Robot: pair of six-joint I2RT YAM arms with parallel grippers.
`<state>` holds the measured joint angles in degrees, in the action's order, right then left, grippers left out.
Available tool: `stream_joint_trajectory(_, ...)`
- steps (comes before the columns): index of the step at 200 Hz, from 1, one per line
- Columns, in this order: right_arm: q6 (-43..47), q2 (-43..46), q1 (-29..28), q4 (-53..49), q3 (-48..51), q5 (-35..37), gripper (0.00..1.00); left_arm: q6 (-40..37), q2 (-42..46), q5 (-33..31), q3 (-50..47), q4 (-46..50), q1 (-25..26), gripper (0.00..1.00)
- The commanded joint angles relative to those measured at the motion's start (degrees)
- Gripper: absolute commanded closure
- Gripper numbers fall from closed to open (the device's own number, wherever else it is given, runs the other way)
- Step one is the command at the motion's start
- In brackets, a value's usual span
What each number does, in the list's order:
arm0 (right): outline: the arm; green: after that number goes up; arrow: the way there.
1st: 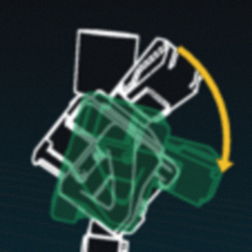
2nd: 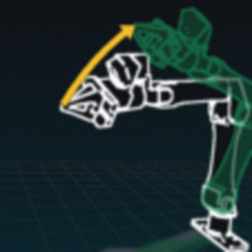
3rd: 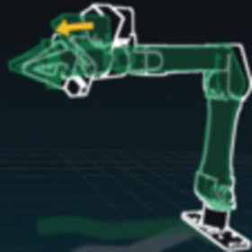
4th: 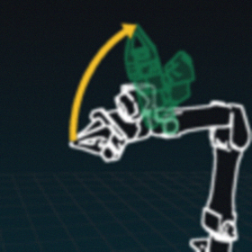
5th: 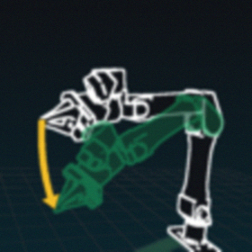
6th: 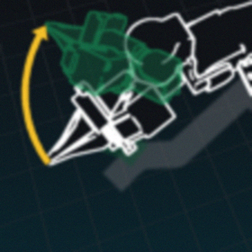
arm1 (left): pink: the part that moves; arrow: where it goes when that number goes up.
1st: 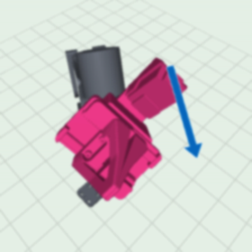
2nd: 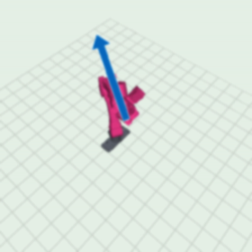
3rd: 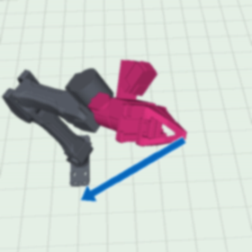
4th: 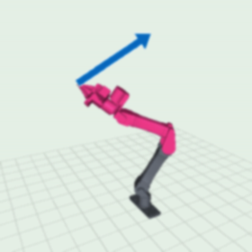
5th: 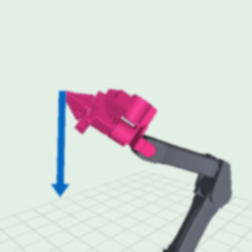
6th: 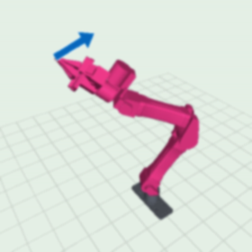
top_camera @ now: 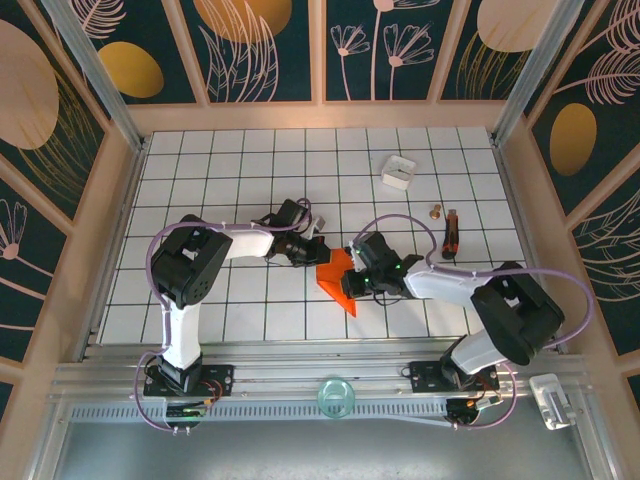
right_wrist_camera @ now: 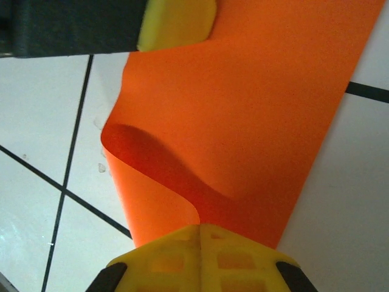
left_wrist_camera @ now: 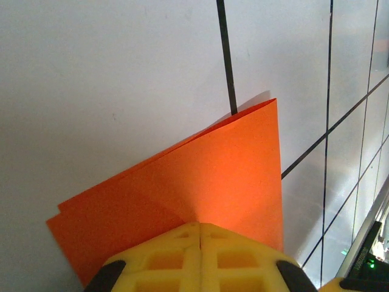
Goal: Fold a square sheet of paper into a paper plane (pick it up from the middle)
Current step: Perform the third fold on the triangle at the bottom-center of the table.
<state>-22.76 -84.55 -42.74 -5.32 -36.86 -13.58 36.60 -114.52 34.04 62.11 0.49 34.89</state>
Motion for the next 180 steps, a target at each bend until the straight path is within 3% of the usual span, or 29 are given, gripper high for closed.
stream_joint_trajectory(1, 1.27, -1.22, 0.60, 0.64, -0.69, -0.22, 0.96, -1.27, -3.34, -2.94, -0.07, 4.43, 0.23, 0.94)
stream_joint_trajectory(180, 2.88, -4.63, 2.22, 0.59, -2.54, -0.90, 0.97, -1.36, -3.67, -2.69, -0.40, 4.17, 0.24, 0.94)
